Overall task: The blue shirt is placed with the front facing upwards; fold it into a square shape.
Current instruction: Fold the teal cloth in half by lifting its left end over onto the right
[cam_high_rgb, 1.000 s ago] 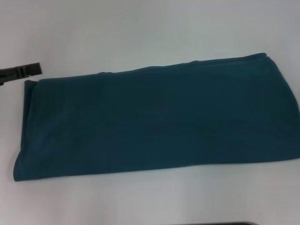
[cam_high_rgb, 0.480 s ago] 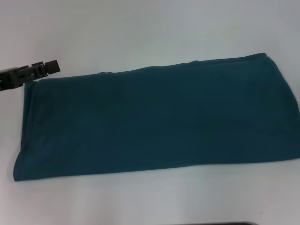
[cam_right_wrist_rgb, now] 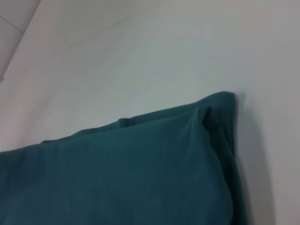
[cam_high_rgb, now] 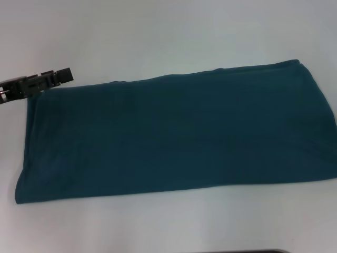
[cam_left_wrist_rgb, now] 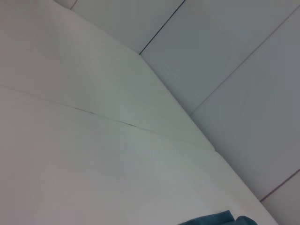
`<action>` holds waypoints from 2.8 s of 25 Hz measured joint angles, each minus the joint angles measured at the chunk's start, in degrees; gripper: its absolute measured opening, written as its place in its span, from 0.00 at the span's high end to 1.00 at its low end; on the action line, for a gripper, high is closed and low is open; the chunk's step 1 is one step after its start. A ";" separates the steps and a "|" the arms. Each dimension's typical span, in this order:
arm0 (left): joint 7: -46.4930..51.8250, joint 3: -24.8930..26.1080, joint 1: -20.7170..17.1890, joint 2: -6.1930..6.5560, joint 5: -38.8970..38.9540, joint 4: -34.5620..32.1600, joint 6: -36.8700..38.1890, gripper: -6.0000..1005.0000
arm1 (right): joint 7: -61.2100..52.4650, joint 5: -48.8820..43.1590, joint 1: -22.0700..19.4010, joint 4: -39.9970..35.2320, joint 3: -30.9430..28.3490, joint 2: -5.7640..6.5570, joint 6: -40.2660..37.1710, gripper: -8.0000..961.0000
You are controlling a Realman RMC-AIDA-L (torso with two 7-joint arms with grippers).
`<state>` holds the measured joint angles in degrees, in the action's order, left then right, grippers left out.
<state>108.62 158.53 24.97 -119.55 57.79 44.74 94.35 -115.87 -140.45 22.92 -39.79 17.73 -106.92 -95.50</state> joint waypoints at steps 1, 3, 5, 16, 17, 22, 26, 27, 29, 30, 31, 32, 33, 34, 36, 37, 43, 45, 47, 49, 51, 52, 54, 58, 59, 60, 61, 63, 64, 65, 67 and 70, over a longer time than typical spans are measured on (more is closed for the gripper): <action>-0.01 -0.22 0.18 0.06 -0.01 0.00 -0.25 0.14 | -0.15 -0.06 0.02 0.09 0.13 -0.15 0.01 0.03; -0.02 -0.46 0.40 0.12 -0.04 -0.01 -0.45 0.14 | -0.45 -0.13 0.07 0.22 0.54 -0.41 0.18 0.03; -0.03 -0.66 0.60 0.19 -0.05 -0.01 -0.98 0.14 | -0.54 -0.15 0.15 0.26 0.98 -0.77 0.37 0.03; -0.08 -0.84 1.06 0.48 -0.12 -0.09 -1.83 0.14 | -1.31 -0.18 0.30 0.40 2.61 -1.76 1.60 0.03; -0.08 -0.85 1.05 0.50 -0.14 -0.09 -1.86 0.14 | -1.33 -0.18 0.22 0.40 2.63 -1.77 1.70 0.03; -0.09 -0.91 0.94 0.58 -0.14 -0.38 -2.38 0.14 | -1.37 -0.18 -0.16 0.42 2.71 -1.80 1.94 0.03; -0.09 -1.50 0.95 0.70 -0.14 -0.68 -2.72 0.14 | -1.37 -0.45 -0.09 0.42 3.30 -2.13 2.31 0.03; -0.09 -1.65 0.96 0.70 -0.14 -0.69 -2.79 0.14 | -1.37 -0.62 0.00 0.42 3.45 -2.27 2.44 0.03; -0.09 -2.02 0.99 0.70 -0.14 -0.71 -3.01 0.14 | -1.37 -0.92 0.23 0.42 3.72 -2.62 2.59 0.03; -0.09 -2.18 1.00 0.70 -0.14 -0.71 -3.12 0.14 | -1.37 -0.97 0.33 0.42 3.89 -2.75 2.60 0.03; -0.09 -2.28 1.00 0.69 -0.14 -0.71 -3.21 0.14 | -1.37 -0.99 0.40 0.42 4.10 -2.80 2.61 0.03; -0.09 -2.33 1.03 0.69 -0.14 -0.71 -3.26 0.14 | -1.37 -0.99 0.48 0.42 4.29 -2.85 2.59 0.03; -0.09 -2.39 1.05 0.68 -0.14 -0.71 -3.32 0.14 | -1.37 -1.00 0.50 0.42 4.41 -2.89 2.55 0.03; -0.09 -2.39 1.08 0.69 -0.14 -0.71 -3.34 0.14 | -1.37 -0.99 0.52 0.42 4.48 -2.91 2.41 0.03; -0.09 -2.39 1.09 0.74 -0.14 -0.71 -3.39 0.14 | -1.37 -0.94 0.56 0.42 4.50 -2.97 2.15 0.03; -0.09 -2.39 1.10 0.76 -0.14 -0.71 -3.41 0.14 | -1.37 -0.94 0.64 0.45 4.50 -2.98 2.05 0.03; -0.09 -2.48 1.22 0.93 -0.14 -0.71 -3.68 0.14 | -1.16 -0.95 1.82 1.29 4.59 -3.04 0.29 0.03; -0.09 -2.75 1.22 0.94 -0.14 -0.71 -4.00 0.14 | -1.19 -0.95 2.08 1.30 4.71 -3.04 0.07 0.04; -0.09 -2.99 1.23 0.98 -0.14 -0.71 -4.21 0.14 | -1.27 -0.96 2.39 1.35 5.01 -3.10 -0.08 0.04; -0.09 -3.02 1.23 1.03 -0.14 -0.71 -4.28 0.14 | -1.31 -0.97 2.80 1.38 5.48 -3.30 -0.30 0.04; -0.09 -3.08 1.23 1.03 -0.14 -0.71 -4.40 0.14 | -1.32 -0.97 3.16 1.39 5.90 -3.40 -0.65 0.04; -0.09 -3.13 1.23 1.06 -0.14 -0.71 -4.44 0.14 | -1.33 -0.97 3.26 1.39 6.05 -3.43 -0.86 0.03; -0.09 -3.22 1.22 1.15 -0.14 -0.78 -4.55 0.14 | -1.33 -0.97 3.34 1.38 6.06 -3.43 -1.18 0.03; -0.08 -3.50 1.36 1.40 -0.14 -1.45 -4.84 0.14 | -1.35 -0.90 3.26 1.31 5.73 -3.10 -1.78 0.03; -0.09 -3.58 1.39 1.40 -0.14 -1.48 -4.85 0.14 | -1.38 -0.86 3.16 1.22 5.69 -3.00 -1.92 0.03; -0.08 -3.65 1.46 1.41 -0.14 -1.50 -4.87 0.14 | -1.43 -0.83 3.05 1.04 5.68 -2.92 -2.14 0.03; -0.09 -3.69 1.53 1.41 -0.14 -1.53 -4.89 0.14 | -1.47 -0.82 2.96 0.87 5.67 -2.88 -2.44 0.03; -0.08 -3.69 1.76 1.42 -0.14 -1.78 -4.95 0.14 | -1.53 -0.76 2.81 0.56 5.55 -2.69 -3.12 0.03; -0.09 -3.72 1.90 1.43 -0.14 -1.96 -5.07 0.14 | -1.54 -0.73 2.78 0.55 5.47 -2.56 -3.40 0.03; -0.08 -3.83 1.98 1.43 -0.14 -2.08 -5.26 0.14 | -1.54 -0.69 2.77 0.53 5.40 -2.41 -3.69 0.03; -0.09 -4.16 2.07 1.43 -0.14 -2.16 -5.56 0.14 | -1.58 -0.64 2.75 0.52 5.31 -2.17 -4.39 0.03; -0.09 -4.39 2.15 1.43 -0.14 -2.19 -5.68 0.14 | -1.61 -0.61 2.74 0.46 5.18 -2.02 -4.97 0.03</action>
<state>108.54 154.14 27.12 -118.12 57.66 42.54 88.67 -117.48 -141.06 25.66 -39.33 22.91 -108.93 -100.47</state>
